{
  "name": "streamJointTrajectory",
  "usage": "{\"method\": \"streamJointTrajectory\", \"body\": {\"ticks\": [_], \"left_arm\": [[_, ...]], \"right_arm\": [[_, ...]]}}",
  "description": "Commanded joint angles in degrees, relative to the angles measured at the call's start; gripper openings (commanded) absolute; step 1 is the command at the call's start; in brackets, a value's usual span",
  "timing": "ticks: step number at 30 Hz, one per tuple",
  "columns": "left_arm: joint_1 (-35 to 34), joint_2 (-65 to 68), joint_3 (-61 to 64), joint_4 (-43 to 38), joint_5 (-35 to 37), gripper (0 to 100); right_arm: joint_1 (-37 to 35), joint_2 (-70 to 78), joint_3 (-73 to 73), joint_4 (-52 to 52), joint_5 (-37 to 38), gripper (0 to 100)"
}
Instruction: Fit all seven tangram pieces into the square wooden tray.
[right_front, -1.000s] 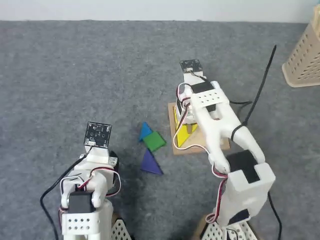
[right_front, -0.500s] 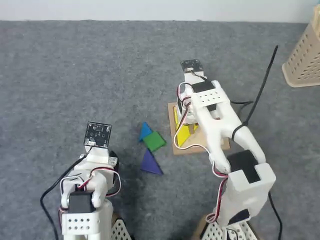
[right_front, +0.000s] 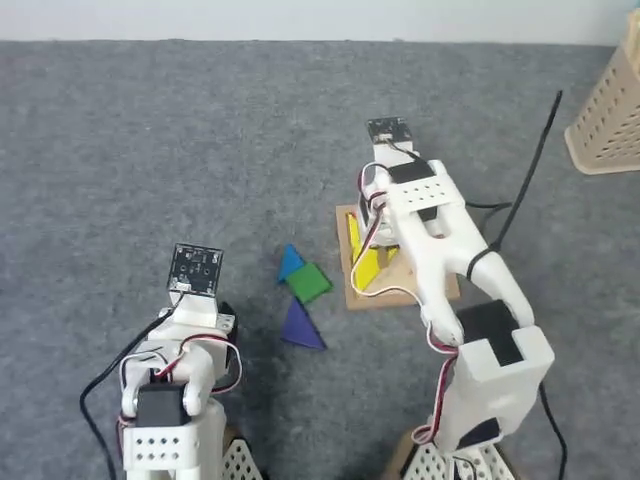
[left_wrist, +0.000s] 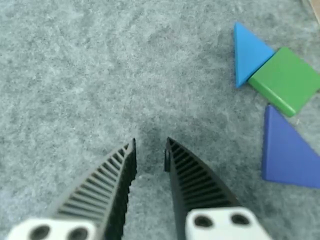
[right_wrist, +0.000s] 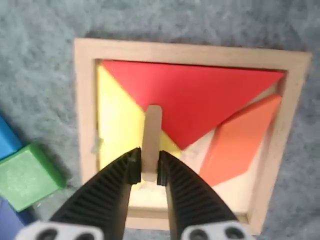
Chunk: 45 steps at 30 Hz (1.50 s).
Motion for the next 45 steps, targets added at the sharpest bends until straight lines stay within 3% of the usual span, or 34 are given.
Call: {"method": "streamJointTrajectory", "body": {"ticks": [1, 22, 33, 39, 45], "left_arm": [[-0.1, -1.0, -0.5, 0.2, -0.4, 9], [-0.1, -1.0, -0.5, 0.2, -0.4, 9], [-0.2, -1.0, -0.5, 0.2, -0.4, 9], [-0.2, -1.0, -0.5, 0.2, -0.4, 9], [-0.2, -1.0, -0.5, 0.2, -0.4, 9]], "right_arm": [[4.6, -0.7, -2.9, 0.9, 1.6, 0.6], [14.0, 1.5, -1.5, -0.3, 8.5, 0.6], [17.4, 11.9, -12.9, 2.3, 12.2, 0.6], [17.0, 9.9, -19.1, 5.3, 12.2, 0.6], [12.4, 0.6, -14.8, 9.5, 12.0, 0.6]]}}
